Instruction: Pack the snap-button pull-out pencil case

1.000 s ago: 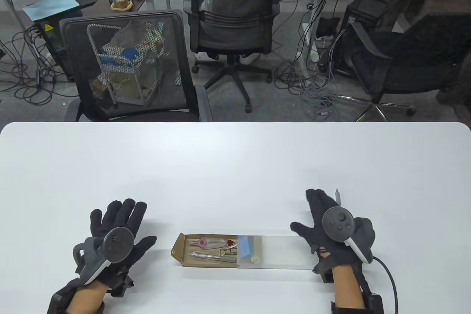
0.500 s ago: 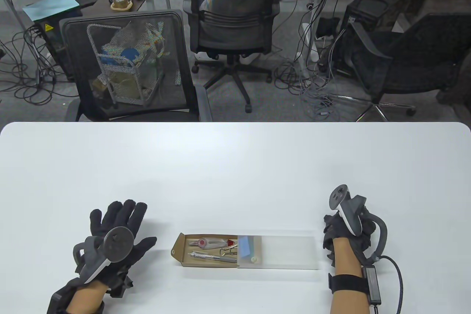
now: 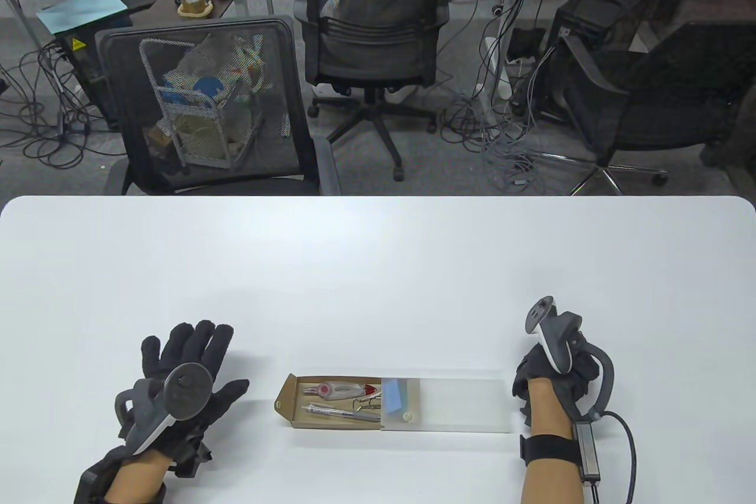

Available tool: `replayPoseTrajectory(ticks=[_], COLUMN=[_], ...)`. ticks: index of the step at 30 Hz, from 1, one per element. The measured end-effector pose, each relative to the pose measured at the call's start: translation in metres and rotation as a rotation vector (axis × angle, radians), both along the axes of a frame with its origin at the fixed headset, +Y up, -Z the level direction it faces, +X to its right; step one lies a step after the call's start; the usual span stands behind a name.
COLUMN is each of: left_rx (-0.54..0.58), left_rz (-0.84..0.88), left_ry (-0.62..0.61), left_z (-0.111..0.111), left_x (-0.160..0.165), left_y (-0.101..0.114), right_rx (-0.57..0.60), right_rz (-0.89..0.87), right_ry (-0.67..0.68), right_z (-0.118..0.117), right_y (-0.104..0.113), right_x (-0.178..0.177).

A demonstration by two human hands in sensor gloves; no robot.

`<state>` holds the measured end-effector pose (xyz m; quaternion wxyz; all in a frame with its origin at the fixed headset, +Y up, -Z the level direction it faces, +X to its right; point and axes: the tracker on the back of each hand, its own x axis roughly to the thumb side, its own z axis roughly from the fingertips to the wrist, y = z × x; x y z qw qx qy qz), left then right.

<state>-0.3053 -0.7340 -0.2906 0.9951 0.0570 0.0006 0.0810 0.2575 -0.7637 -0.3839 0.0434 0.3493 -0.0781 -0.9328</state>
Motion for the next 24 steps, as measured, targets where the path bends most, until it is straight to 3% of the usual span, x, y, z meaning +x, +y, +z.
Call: replayPoseTrajectory(ticks=[11,17,24], left_rx=[-0.005,-0.010,-0.009], left_rz=[0.004,-0.002,-0.015], left_ry=[0.002,-0.001,-0.010], left_z=[0.000,0.001,0.001], left_x=[-0.001,0.000,0.001], left_y=[0.000,0.001,0.000], right_rx=[0.037,0.179,0.356], right_rz=[0.018,0.048,0.051], right_ry=[0.071,0.254,0.533], right_z=[0.006,0.014,0.036], right_y=[0.000,0.031,0.073], right_x=[0.002,-0.031,-0.104])
